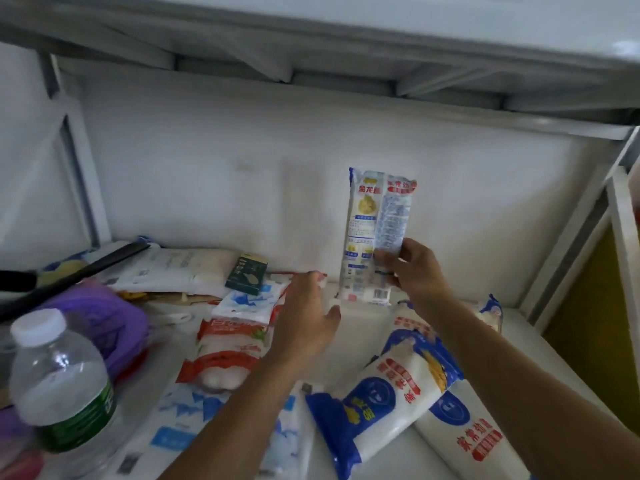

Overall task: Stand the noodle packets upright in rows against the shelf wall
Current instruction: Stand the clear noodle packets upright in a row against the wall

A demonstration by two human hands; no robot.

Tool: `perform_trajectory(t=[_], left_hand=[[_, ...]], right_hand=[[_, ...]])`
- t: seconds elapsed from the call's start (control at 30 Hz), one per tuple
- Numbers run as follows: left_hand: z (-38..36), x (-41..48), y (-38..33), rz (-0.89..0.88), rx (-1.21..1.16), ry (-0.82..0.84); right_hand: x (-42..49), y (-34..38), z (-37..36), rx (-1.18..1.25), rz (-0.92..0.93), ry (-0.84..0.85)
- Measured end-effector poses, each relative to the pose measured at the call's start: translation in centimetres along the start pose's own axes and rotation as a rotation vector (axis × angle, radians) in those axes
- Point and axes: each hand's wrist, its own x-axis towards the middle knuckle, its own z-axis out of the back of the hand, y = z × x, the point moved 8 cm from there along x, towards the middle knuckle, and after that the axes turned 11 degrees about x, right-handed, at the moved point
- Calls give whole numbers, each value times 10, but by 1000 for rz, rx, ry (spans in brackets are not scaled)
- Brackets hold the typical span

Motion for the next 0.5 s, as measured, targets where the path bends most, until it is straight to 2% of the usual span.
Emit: perform_trajectory(t=[0.07, 0.13, 0.27, 0.5], left_hand=[[-4, -3, 8, -1, 104, 36], [-2, -3, 6, -60, 200, -2], [-3, -4, 7, -148, 222, -69], [-14, -6, -7, -240, 303, -12]], right_hand=[[34, -20, -12, -13, -18, -31], [61, -44, -20, -35, -57, -59], [94, -87, -27, -93, -123, -91], [121, -115, -24, -127, -168, -98]])
